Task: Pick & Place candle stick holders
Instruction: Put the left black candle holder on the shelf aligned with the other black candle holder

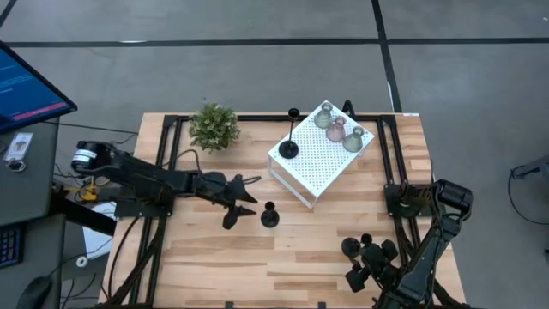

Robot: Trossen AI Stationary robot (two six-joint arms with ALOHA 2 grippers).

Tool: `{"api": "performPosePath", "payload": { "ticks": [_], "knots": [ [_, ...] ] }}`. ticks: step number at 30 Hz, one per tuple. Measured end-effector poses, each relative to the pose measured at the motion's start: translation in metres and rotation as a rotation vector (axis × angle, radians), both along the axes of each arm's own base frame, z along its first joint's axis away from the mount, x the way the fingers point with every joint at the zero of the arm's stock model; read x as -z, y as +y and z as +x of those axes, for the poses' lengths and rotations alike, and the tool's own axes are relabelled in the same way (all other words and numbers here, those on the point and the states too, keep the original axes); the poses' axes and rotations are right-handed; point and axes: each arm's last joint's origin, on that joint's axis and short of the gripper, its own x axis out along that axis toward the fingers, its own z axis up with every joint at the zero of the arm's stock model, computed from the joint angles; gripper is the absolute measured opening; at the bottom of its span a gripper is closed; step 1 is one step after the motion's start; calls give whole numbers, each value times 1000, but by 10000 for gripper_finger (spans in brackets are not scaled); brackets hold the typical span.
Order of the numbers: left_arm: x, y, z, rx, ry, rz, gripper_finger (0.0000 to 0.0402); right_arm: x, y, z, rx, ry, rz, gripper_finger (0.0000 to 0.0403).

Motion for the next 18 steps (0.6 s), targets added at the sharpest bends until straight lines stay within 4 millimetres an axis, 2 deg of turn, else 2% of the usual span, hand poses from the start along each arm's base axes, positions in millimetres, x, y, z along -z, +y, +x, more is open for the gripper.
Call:
{"api": "performPosePath", "payload": {
  "ticks": [18],
  "knots": [
    [33,-3,32,-40,-116,-33,200,0,0,0,1,1,6,217]
  ]
}}
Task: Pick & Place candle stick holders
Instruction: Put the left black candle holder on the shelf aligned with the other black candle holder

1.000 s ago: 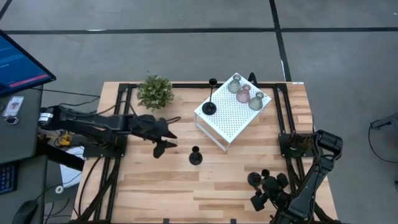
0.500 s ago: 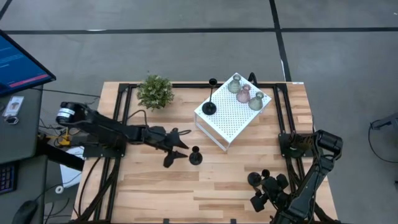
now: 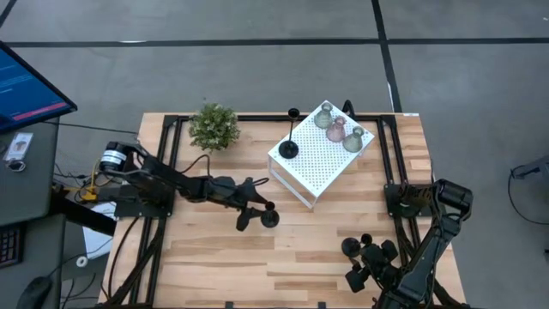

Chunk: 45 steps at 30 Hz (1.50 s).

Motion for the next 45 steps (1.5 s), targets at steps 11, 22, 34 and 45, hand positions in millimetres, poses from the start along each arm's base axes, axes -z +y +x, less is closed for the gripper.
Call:
{"api": "performPosePath", "payload": {
  "ticks": [11,22,34,45],
  "knots": [
    [12,-4,5,4,-6,-5,194,0,0,0,1,3,3,217],
    [12,-4,8,8,-32,-2,104,1,1,0,5,17,15,217],
    [10,-4,8,11,-45,-4,13,1,1,-1,7,23,18,217],
    [-12,-3,4,-34,-106,-88,7,1,3,0,14,29,47,217]
  ]
}}
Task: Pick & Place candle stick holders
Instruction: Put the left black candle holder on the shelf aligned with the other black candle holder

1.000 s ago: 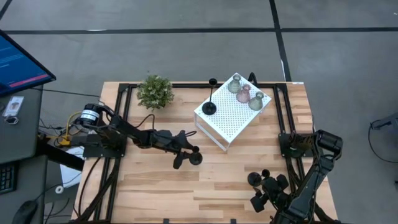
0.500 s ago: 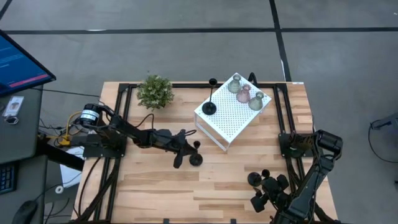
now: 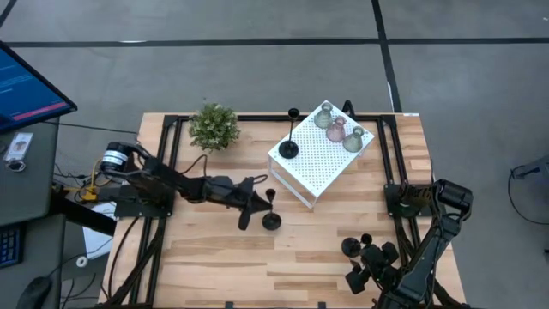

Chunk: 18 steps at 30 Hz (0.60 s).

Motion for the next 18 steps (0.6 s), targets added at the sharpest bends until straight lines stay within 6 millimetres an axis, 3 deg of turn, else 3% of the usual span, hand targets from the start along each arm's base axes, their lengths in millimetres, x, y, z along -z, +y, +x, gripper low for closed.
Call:
{"api": "performPosePath", "payload": {
  "ticks": [11,18],
  "knots": [
    [-70,10,-32,-220,-201,22,7,0,0,0,-1,-2,-2,217],
    [-104,10,-46,-402,-282,82,7,0,0,1,1,-2,-1,217]
  ]
}}
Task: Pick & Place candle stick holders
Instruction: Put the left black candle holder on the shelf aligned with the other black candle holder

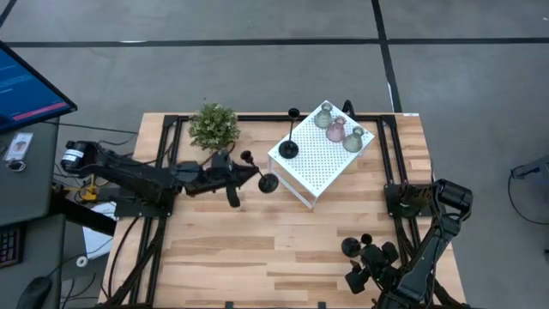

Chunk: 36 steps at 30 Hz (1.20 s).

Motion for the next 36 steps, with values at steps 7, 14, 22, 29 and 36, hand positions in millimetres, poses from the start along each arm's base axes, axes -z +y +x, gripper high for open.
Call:
{"api": "performPosePath", "payload": {
  "ticks": [7,14,22,29,36],
  "knots": [
    [-48,-10,19,-113,49,139,7,0,0,0,2,0,0,217],
    [-60,-16,50,-228,111,224,7,0,-1,2,7,0,0,217],
    [-48,-28,91,-243,169,240,7,0,-1,2,6,0,0,217],
    [-47,-22,126,-285,195,273,7,0,-2,3,8,-5,-3,217],
    [-43,-1,150,-261,192,260,7,0,-2,4,6,-16,-9,217]
  ]
}}
